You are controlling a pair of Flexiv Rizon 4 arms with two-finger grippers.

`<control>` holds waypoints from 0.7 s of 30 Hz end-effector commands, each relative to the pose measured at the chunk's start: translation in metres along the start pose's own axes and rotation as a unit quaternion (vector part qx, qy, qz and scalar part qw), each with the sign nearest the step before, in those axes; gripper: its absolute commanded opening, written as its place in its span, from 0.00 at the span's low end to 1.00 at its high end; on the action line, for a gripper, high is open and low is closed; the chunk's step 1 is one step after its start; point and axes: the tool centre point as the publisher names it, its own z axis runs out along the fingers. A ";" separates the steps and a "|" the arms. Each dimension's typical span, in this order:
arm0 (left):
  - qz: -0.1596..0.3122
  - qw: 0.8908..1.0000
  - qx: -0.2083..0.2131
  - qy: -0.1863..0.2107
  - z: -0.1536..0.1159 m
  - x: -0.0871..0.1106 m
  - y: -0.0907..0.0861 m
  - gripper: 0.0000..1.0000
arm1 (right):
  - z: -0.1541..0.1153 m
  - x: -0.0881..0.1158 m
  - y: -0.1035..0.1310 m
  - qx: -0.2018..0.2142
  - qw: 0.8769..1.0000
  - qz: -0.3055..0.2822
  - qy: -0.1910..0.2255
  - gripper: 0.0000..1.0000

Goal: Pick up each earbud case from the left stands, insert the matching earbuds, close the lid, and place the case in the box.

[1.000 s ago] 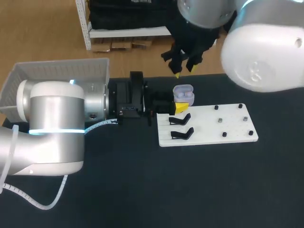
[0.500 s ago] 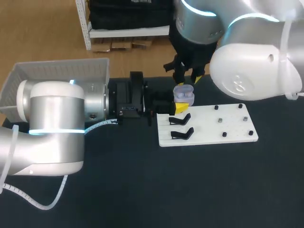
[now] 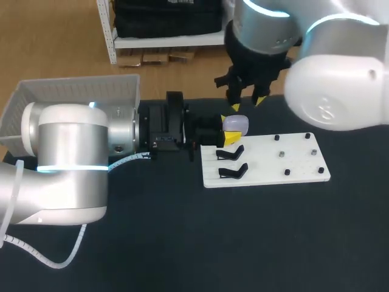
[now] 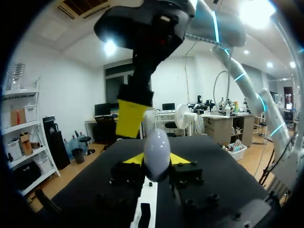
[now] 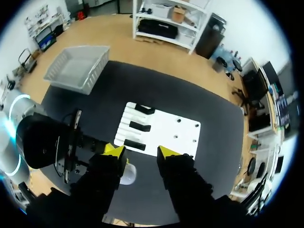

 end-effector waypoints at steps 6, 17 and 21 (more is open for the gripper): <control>0.027 0.999 -0.040 -0.008 -0.050 -0.019 0.020 0.00 | -0.020 0.023 -0.037 -0.006 0.998 0.056 -0.043 0.46; 0.053 0.990 -0.128 0.019 -0.193 -0.012 0.101 0.00 | -0.012 0.047 -0.031 -0.014 0.996 0.081 -0.025 0.49; 0.055 0.988 -0.139 0.027 -0.233 0.011 0.135 0.00 | -0.012 0.055 -0.025 -0.015 0.996 0.089 -0.019 0.49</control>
